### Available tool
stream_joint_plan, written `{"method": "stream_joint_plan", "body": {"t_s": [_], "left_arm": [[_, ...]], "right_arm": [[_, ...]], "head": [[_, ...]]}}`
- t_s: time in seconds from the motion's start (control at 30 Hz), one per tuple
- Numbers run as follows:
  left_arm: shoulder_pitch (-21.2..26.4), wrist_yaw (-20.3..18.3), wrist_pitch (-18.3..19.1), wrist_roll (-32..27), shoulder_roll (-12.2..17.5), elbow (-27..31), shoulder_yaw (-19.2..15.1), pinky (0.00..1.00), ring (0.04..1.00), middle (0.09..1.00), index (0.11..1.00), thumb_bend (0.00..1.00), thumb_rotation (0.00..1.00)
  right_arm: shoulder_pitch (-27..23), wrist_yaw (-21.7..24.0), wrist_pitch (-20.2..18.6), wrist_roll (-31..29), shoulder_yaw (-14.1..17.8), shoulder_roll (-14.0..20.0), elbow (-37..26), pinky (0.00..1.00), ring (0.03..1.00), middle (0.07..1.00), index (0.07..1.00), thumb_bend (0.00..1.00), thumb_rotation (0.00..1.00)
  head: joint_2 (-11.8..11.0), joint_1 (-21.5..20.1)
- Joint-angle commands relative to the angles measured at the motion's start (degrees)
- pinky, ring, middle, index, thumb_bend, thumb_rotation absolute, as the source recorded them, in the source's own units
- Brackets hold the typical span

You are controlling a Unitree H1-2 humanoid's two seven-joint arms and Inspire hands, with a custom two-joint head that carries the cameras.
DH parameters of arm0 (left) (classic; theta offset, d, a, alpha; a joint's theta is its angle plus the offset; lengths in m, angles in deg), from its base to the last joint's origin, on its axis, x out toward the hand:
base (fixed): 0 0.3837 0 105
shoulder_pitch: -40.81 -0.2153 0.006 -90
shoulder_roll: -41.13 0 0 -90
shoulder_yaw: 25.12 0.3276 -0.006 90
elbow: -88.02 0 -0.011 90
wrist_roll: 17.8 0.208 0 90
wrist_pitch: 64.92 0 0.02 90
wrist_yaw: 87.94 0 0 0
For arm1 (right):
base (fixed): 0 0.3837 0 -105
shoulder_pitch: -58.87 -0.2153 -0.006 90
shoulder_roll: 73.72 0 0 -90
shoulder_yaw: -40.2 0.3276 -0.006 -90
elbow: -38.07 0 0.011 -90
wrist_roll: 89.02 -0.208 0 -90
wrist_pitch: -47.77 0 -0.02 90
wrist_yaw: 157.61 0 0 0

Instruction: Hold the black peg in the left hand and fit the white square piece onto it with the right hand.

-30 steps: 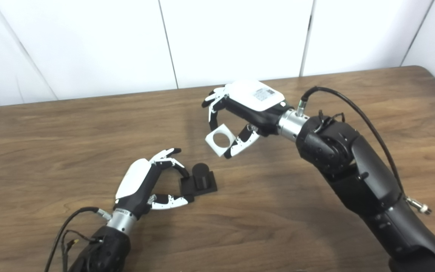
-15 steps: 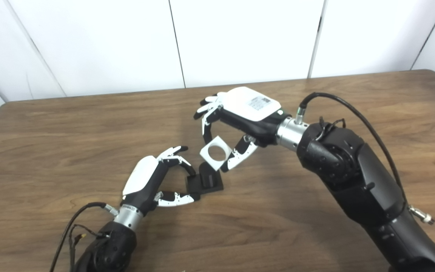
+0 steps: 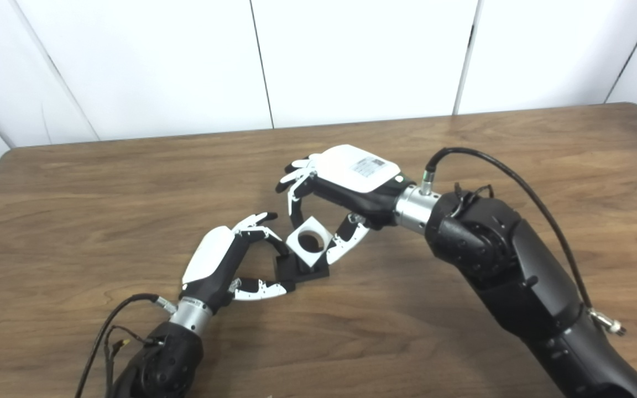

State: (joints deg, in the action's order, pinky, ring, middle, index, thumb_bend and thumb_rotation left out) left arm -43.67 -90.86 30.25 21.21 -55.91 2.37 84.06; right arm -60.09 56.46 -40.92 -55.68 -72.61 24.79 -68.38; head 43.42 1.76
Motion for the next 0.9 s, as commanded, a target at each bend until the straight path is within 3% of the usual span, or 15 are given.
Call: {"method": "stream_joint_plan", "body": {"t_s": [0.0,0.87], "left_arm": [[-0.1,-1.7,2.6,1.7,0.5,-0.7,0.6,0.82,0.928,0.903,0.491,0.52,0.08],[-1.0,-1.6,2.6,1.8,0.4,-0.1,0.9,0.81,0.923,0.902,0.491,0.52,0.08]], "right_arm": [[-1.6,-0.9,1.1,0.4,0.4,-0.5,-0.2,0.97,0.919,0.835,0.481,0.52,0.15],[-3.8,-2.6,2.0,1.7,1.7,-2.0,5.9,0.94,0.92,0.838,0.481,0.52,0.15]], "head": [[0.1,0.0],[0.5,0.1]]}}
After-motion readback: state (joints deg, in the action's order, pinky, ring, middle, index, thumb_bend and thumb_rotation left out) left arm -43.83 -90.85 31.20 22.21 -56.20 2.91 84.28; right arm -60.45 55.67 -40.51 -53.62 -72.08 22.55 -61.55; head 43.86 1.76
